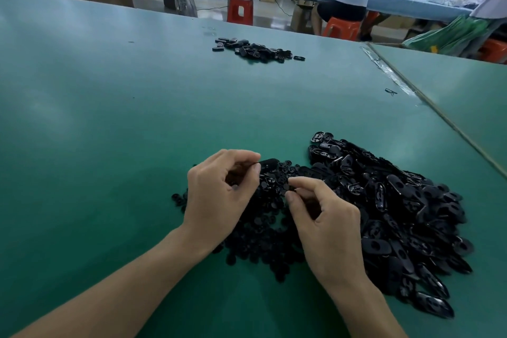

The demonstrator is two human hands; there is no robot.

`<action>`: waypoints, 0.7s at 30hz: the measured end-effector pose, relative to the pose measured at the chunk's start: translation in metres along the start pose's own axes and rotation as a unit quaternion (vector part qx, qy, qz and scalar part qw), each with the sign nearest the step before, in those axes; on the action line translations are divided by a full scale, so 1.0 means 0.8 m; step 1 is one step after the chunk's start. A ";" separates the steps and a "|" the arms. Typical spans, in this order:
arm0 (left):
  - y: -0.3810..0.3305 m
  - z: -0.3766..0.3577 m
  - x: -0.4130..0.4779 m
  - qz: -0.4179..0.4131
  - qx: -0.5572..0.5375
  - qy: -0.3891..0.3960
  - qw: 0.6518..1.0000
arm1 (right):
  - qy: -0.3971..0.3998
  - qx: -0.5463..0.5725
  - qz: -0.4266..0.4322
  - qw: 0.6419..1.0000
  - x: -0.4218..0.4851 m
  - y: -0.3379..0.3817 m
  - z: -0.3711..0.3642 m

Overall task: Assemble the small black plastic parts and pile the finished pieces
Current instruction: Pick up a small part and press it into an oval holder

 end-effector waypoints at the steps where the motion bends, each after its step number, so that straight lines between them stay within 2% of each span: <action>1: -0.008 -0.001 0.000 -0.018 0.003 -0.002 1.000 | -0.002 0.025 -0.008 1.000 0.000 -0.002 0.001; 4: -0.023 -0.008 -0.002 -0.031 -0.019 0.016 0.999 | -0.005 0.134 -0.039 0.990 0.003 -0.008 0.003; 8: -0.026 -0.023 -0.008 -0.017 -0.033 0.085 0.996 | -0.007 0.267 -0.087 0.960 0.004 -0.016 0.001; 14: -0.010 -0.035 -0.012 0.045 -0.054 0.152 0.986 | 0.012 0.287 -0.091 0.953 0.004 -0.014 -0.004; 18: -0.006 -0.035 -0.013 0.093 -0.136 0.139 0.976 | 0.010 0.304 -0.109 0.946 0.003 -0.015 -0.005; 21: -0.004 -0.033 -0.012 0.119 -0.158 0.129 0.972 | 0.003 0.312 -0.118 0.943 0.003 -0.014 -0.002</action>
Point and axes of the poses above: each hand's wrist, its own x-axis towards the middle knuckle, its own z-axis out of the back of the hand, y = z × x, the point moved 7 cm from there along x, towards the middle knuckle, and after that the axes turned 3 degrees about y, right-handed, at the moved point
